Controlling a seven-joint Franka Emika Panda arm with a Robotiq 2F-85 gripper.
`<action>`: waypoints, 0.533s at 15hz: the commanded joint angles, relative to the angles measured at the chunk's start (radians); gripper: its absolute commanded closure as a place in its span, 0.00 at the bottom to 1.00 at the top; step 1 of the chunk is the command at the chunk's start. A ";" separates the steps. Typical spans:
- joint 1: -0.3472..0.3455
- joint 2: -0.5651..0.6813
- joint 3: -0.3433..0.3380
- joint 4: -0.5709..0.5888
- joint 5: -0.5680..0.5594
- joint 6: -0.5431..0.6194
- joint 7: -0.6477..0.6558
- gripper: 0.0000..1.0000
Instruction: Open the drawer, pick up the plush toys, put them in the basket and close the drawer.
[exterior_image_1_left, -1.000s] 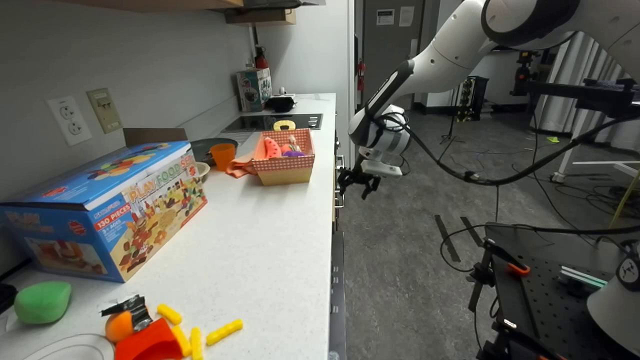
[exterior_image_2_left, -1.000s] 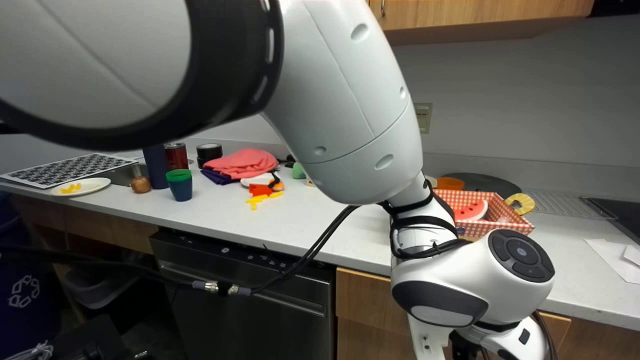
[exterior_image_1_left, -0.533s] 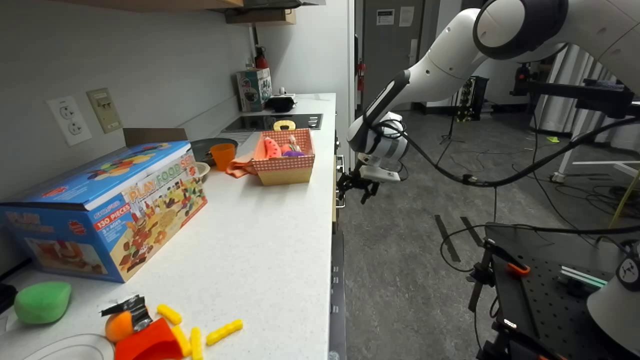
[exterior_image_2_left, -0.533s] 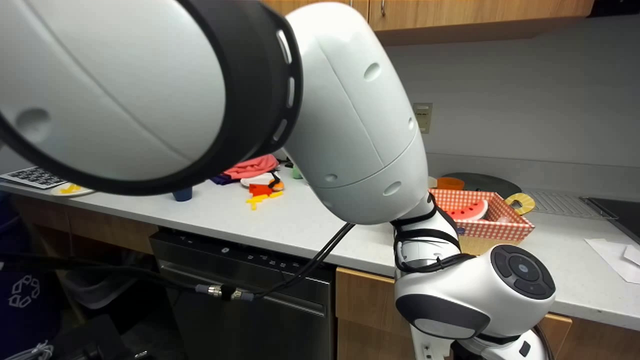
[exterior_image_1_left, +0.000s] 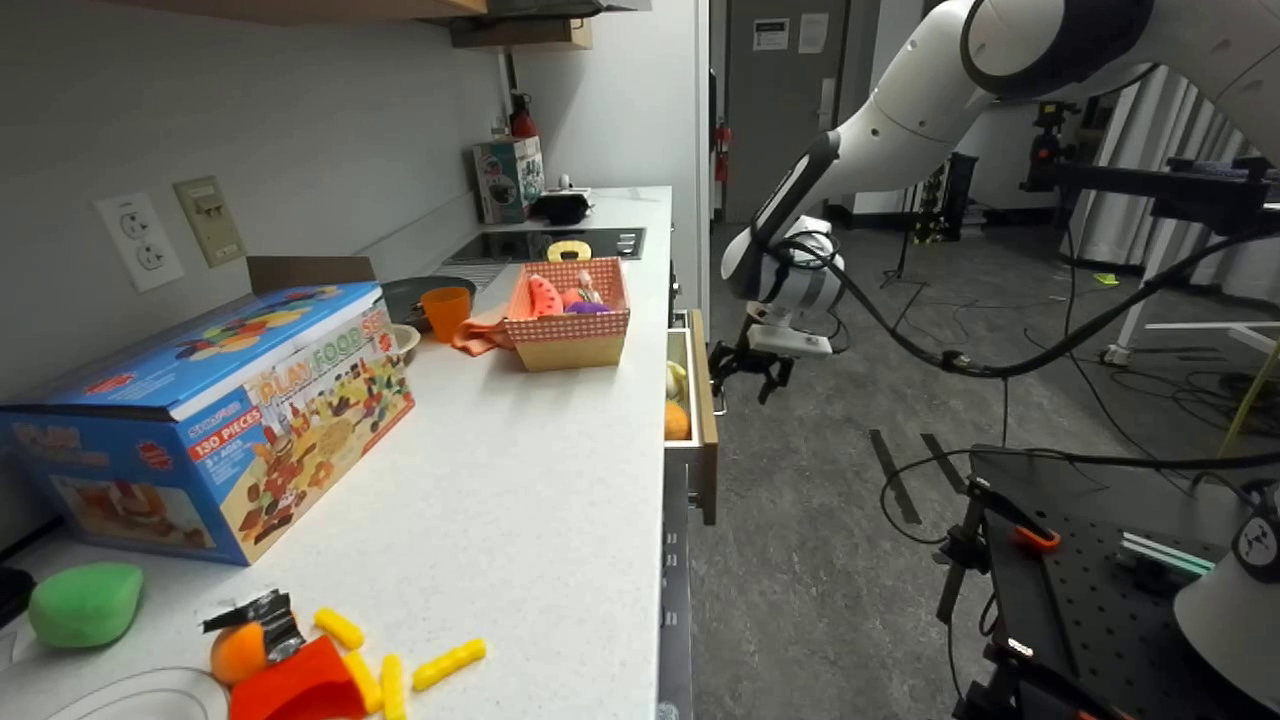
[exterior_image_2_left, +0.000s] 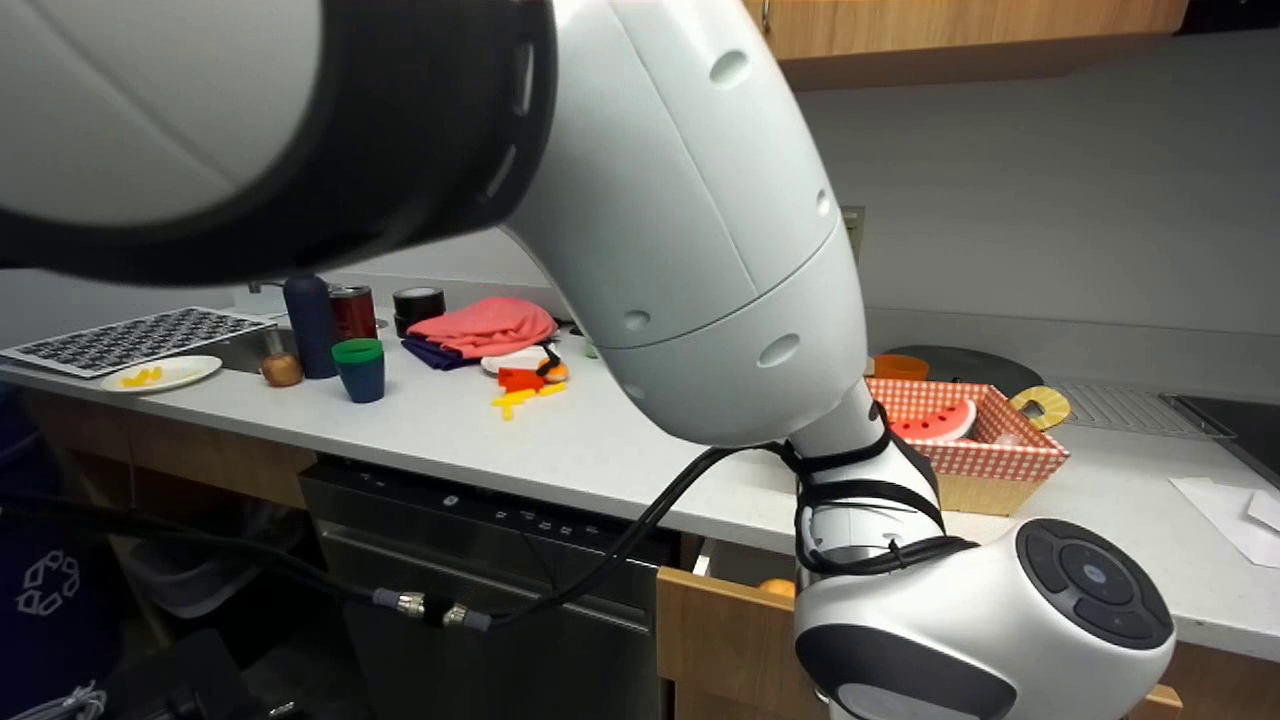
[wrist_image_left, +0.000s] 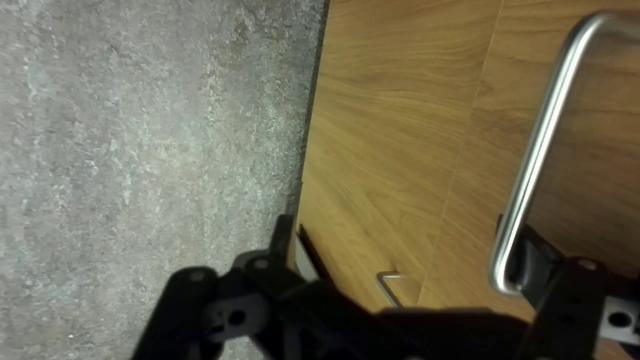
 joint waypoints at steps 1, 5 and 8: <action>-0.003 -0.123 -0.070 -0.170 -0.013 -0.011 0.044 0.00; 0.011 -0.207 -0.133 -0.277 -0.031 -0.018 0.091 0.00; 0.035 -0.256 -0.179 -0.322 -0.056 -0.024 0.106 0.00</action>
